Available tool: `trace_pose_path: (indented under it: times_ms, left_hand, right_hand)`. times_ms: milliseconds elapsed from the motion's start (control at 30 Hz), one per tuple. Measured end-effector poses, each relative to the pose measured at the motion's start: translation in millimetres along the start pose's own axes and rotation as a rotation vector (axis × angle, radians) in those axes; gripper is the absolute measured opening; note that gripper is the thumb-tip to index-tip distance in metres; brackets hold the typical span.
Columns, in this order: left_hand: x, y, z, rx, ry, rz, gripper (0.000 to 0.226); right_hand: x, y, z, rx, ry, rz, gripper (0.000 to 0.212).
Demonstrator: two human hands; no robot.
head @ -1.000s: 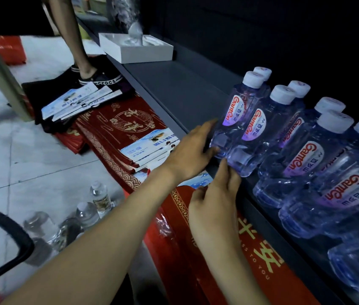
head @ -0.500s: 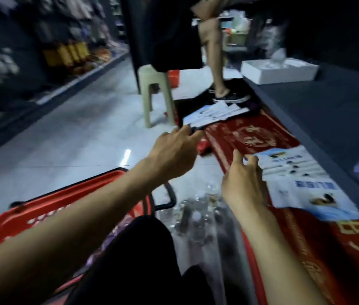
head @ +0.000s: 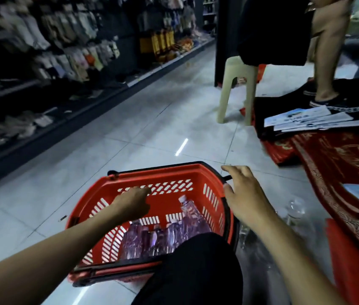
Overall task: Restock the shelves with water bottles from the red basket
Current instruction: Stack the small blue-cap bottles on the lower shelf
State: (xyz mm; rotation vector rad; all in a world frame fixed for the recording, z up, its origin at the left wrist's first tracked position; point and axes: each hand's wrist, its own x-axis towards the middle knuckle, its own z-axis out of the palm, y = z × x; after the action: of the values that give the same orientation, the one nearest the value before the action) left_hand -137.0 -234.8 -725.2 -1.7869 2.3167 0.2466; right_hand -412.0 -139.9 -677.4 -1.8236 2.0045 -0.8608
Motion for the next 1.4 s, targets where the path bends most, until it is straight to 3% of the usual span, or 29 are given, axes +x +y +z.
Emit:
trace_pose_path:
  times_ms: [133,233,400,533,733,900,1033,1133,1233,1400]
  left_hand:
    - [23.5,-21.2,49.1,-0.304,-0.213,-0.085,0.035]
    - [37.9,-38.7,81.3,-0.38,-0.256,-0.161,0.026]
    - [55.3,-76.9,133.9,-0.481,-0.351,-0.384,0.019]
    - [56.6,-91.2,164.2,-0.688,-0.465,-0.571,0.012]
    - [65.8,-92.0,193.1,-0.895,-0.517,-0.637,0.005]
    - [69.3,-91.6,211.7,-1.028,-0.516,-0.689,0.037]
    - [72.3,-90.1,230.3,-1.003,-0.464,-0.675,0.027]
    - [76.7,-90.9,233.2,-1.035,-0.48,-0.704,0.032]
    - [74.6,-91.1,222.8,-1.156,-0.575,-0.767,0.047]
    - [73.7,-71.5,190.6,-1.437,-0.553,-0.522,0.052]
  right_hand:
    - [24.5,-0.5,43.0,-0.003,-0.119,0.007,0.044]
    - [42.3,-3.0,78.6,0.017,-0.189,0.048,0.044]
    - [72.8,4.0,151.7,0.018,-0.543,0.396,0.05]
    - [79.4,26.7,204.9,0.058,-0.776,0.609,0.078]
    - [76.8,66.7,249.3,0.006,-0.568,0.735,0.089]
    - [78.2,76.5,276.0,0.106,-0.581,0.711,0.11]
    - [78.6,83.6,282.6,-0.004,-0.512,0.642,0.087]
    - [77.4,87.6,281.6,-0.142,-0.607,0.611,0.075]
    - [80.1,84.3,274.6,-0.137,-0.733,0.666,0.079]
    - [76.5,66.2,258.9,0.212,-0.829,0.608,0.074]
